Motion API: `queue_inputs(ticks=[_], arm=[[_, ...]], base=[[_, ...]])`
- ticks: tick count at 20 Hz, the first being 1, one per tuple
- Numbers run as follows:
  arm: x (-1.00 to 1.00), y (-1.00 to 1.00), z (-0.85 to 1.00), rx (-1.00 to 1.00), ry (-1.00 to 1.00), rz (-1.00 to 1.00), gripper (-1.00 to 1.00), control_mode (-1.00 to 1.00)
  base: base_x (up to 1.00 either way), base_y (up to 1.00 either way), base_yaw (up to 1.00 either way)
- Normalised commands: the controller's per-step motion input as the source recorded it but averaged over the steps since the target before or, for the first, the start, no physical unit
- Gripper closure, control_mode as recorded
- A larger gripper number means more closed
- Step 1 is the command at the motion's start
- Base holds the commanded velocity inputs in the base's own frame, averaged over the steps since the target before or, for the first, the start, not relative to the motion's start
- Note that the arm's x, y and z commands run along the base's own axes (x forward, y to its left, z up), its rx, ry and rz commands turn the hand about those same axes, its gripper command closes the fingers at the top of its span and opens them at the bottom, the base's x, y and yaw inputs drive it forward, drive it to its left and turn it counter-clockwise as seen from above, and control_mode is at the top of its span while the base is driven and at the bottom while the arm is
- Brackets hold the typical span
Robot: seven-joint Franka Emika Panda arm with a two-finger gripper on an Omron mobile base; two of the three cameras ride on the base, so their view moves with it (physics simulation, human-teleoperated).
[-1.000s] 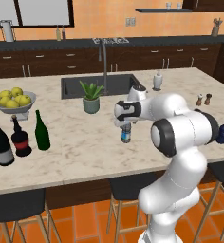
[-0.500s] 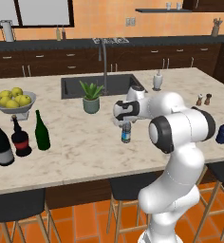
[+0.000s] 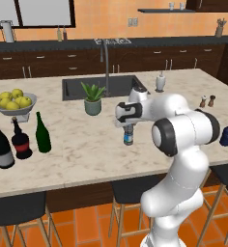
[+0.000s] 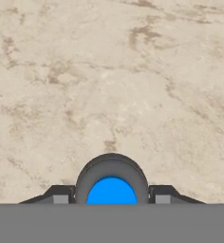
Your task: Move the plastic bottles in the middle to the plastics group, and the glass bottles in the middle to the glass group.
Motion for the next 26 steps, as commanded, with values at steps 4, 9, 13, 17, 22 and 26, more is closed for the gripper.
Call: queue_inputs(ticks=[4, 9, 13, 17, 22, 26], arm=[[-0.23, -0.32, 0.20, 0.00, 0.00, -0.11, 1.00, -1.00], [-0.27, -0.80, 0.29, 0.00, 0.03, -0.26, 1.00, -1.00], [-0.03, -1.00, 0.23, 0.02, 0.09, -0.40, 1.00, -1.00], [0.00, -1.00, 0.03, 0.05, 0.03, -0.44, 1.00, -1.00], [0.00, -1.00, 0.00, 0.04, 0.00, -0.43, 1.00, -1.00], [0.00, -1.00, 0.00, 0.06, 0.00, -0.44, 1.00, -1.00]], base=[[0.00, 0.00, 0.00], [0.00, 0.00, 0.00], [0.00, 0.00, 0.00], [0.00, 0.00, 0.00], [0.00, 0.00, 0.00], [0.00, 0.00, 0.00]])
